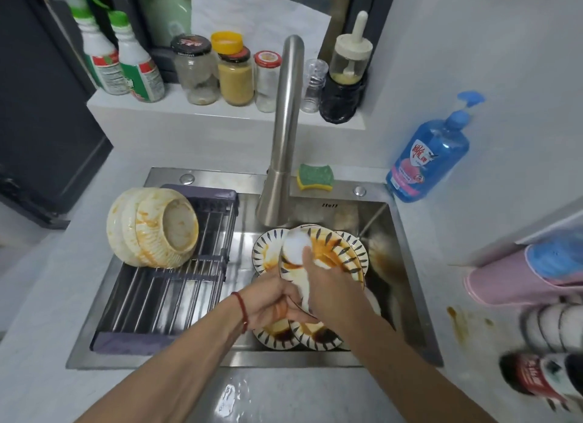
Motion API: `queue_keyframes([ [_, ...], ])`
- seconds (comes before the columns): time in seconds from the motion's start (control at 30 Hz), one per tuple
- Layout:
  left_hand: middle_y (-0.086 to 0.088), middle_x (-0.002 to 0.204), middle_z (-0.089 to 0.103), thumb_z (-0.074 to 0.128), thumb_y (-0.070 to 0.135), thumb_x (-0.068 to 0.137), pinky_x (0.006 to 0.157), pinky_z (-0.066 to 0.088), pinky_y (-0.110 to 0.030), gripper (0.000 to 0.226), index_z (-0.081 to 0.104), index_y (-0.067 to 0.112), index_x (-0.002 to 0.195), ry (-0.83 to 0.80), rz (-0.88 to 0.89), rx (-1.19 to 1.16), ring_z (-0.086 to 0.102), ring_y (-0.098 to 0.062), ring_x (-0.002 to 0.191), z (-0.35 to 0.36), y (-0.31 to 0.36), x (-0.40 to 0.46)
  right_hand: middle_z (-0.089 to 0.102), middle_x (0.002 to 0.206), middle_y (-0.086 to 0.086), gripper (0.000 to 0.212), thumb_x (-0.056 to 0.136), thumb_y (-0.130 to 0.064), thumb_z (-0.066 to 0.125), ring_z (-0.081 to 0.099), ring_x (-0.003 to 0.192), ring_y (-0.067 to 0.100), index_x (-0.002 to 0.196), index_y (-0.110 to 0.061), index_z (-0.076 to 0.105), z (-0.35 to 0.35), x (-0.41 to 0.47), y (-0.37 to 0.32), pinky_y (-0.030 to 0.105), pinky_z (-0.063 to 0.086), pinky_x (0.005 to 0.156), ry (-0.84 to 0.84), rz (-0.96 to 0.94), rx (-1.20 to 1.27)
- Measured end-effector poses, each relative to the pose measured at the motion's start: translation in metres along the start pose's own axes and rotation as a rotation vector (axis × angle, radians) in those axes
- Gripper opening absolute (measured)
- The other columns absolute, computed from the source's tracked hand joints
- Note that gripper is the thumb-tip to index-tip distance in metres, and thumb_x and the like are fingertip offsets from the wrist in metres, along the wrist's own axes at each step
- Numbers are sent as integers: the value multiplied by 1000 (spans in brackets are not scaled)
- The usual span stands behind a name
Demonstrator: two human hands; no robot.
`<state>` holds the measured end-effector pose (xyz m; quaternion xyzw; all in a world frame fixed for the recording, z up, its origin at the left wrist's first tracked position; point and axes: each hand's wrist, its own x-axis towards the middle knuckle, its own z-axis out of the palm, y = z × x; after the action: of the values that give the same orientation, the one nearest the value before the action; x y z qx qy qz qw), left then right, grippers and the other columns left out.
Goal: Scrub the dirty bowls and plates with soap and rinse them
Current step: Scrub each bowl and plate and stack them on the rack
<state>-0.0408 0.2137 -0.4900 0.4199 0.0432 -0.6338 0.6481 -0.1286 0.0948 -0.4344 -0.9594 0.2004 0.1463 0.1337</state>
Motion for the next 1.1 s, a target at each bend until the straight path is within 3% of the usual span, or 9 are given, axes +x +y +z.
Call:
queue_keyframes([
  [0.07,-26,131,65,41,-29,82,88,56,-68,75,42,7,147,-28,1,-21,67,-47,115,-2,0,-4,55,80,-2,76,101,-13,49,55,67,14,160,-31,6,1,-5,12,33,54,59,-1,-66,-2],
  [0.13,-31,136,62,40,-29,84,89,54,-69,72,41,6,147,-71,-6,-46,63,-55,118,2,-2,-10,53,73,-3,75,99,-8,45,54,62,9,161,-29,8,-10,6,39,29,54,57,26,27,-56],
  [0.23,-28,133,65,37,-28,88,91,56,-66,68,45,9,145,-73,-4,-30,64,-54,118,10,-6,-12,59,82,-1,76,100,-10,47,56,68,12,162,-24,5,-14,-2,31,30,52,61,37,7,-70],
  [0.4,-21,108,72,43,-9,84,99,51,-68,42,70,0,114,-144,42,-152,70,-43,105,13,0,-17,67,94,4,78,103,-22,53,57,74,18,161,-28,1,-14,-19,15,37,55,69,-107,-181,-100],
  [0.53,-23,138,57,42,9,87,84,55,-71,52,51,9,137,62,104,-196,61,-51,119,8,-2,-16,62,97,4,76,100,-14,50,63,81,17,160,-28,6,-10,-50,35,34,58,72,-209,-252,-195],
  [0.7,-25,148,49,50,-8,69,83,55,-72,84,40,22,147,163,110,-73,55,-59,123,14,-14,-6,51,81,-3,64,102,-14,41,56,66,9,160,-25,16,-21,-31,77,27,52,61,-181,-47,-298],
  [0.87,-16,135,55,38,-22,74,68,62,-60,97,33,37,151,174,130,43,72,-40,95,20,-14,-13,48,79,-3,49,104,-15,38,45,56,6,153,-18,33,-11,-45,58,23,37,52,-192,-104,-359],
  [1.0,-20,144,53,38,-22,69,81,52,-78,100,34,38,149,108,131,74,68,-54,110,26,-23,-14,58,84,-1,58,101,-12,39,58,67,10,157,-18,25,-14,-6,64,26,49,56,-85,20,-259],
  [1.1,-23,134,65,33,-23,72,87,50,-79,86,45,21,145,37,128,42,66,-55,112,24,-21,-15,59,77,-3,58,106,-16,39,57,62,9,159,-25,16,-3,-10,37,28,52,54,-27,-78,-37],
])
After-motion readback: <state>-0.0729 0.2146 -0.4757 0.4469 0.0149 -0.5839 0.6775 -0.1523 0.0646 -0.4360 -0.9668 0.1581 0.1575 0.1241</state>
